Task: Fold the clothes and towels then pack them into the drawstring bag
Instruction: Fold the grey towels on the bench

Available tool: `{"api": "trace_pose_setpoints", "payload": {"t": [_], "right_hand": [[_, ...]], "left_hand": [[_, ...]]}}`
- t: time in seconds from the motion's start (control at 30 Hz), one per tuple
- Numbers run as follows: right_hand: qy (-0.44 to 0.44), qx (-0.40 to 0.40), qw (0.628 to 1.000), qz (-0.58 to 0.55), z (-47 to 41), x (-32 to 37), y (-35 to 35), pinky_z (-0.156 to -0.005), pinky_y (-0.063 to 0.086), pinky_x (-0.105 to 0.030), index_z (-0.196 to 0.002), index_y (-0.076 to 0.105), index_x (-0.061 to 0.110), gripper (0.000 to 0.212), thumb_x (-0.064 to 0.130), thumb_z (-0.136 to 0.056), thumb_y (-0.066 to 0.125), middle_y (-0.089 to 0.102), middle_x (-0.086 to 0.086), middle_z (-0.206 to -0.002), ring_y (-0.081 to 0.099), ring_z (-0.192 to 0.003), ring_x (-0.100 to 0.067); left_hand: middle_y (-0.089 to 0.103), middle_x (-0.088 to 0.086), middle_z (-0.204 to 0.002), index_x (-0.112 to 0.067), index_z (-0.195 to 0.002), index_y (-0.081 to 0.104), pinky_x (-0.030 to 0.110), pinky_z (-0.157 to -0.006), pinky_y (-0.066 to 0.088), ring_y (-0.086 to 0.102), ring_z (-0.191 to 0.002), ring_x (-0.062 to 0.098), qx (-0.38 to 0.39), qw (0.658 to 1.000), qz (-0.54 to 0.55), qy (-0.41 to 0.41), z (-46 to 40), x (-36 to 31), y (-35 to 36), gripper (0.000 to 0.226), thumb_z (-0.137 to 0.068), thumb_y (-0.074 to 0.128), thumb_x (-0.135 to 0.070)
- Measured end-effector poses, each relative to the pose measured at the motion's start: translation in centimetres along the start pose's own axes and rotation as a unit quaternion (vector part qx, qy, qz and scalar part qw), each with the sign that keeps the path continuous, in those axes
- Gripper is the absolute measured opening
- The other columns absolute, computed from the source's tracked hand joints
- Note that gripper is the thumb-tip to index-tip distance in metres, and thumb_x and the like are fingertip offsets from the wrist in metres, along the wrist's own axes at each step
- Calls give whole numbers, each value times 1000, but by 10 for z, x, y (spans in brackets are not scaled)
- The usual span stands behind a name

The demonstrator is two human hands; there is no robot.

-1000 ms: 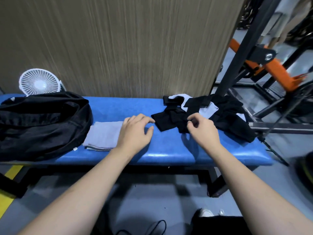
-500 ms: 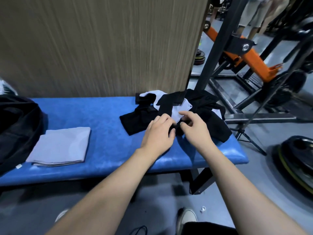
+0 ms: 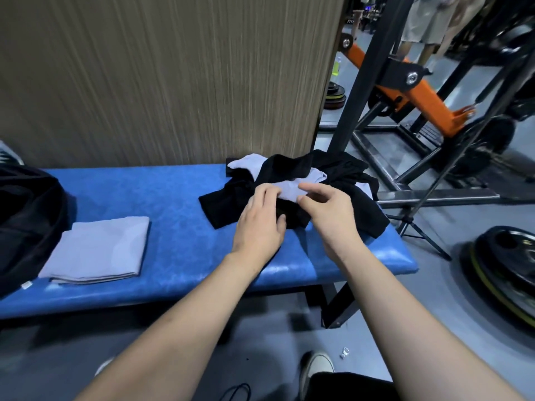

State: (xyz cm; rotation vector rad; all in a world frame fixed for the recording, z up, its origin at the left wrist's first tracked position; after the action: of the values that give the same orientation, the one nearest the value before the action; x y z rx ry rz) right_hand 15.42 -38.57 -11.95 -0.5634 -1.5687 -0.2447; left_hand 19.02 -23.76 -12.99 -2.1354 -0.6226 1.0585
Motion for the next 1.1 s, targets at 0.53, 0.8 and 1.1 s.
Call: {"api": "trace_pose_setpoints", "payload": {"t": [0.53,0.8,1.1], "right_hand": [[-29,-68,986,-149,52,52,-56,-73,45,-32,-78,72,9,11,4,-82,64,61,2,-72,54,-73,-16],[44,-81,915,-392,43,38,-71,-62,43,-26,-82,53,13,36,-19,-78,38,52,-7,-73,51,-67,-17],[68,-73,987,-129,27,10,-60,-44,24,-22,-94,60,25,46,-5,-66,41,43,3,-74,33,-57,-13]], "left_hand": [[62,-9,-101,-27,-108,69,33,-83,42,56,-90,17,-77,997,-27,-6,8,5,-34,42,-77,63,-1],[59,-13,-94,-25,-93,59,33,-66,43,49,-89,13,-143,989,-3,-26,9,7,-76,21,-83,57,-6],[55,-1,-100,-10,-92,53,45,-73,49,54,-95,22,-134,985,81,67,13,13,-115,21,-77,52,4]]}}
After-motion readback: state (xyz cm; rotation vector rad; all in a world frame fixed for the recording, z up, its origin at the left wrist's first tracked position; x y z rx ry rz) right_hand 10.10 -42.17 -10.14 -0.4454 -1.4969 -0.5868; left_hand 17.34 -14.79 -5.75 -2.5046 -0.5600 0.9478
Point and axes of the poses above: each hand's wrist, its own z-axis away from the middle knuckle, its own y-axis out of the palm, x = y × z, the point moved 9 cm from there along -z, towards the middle knuckle
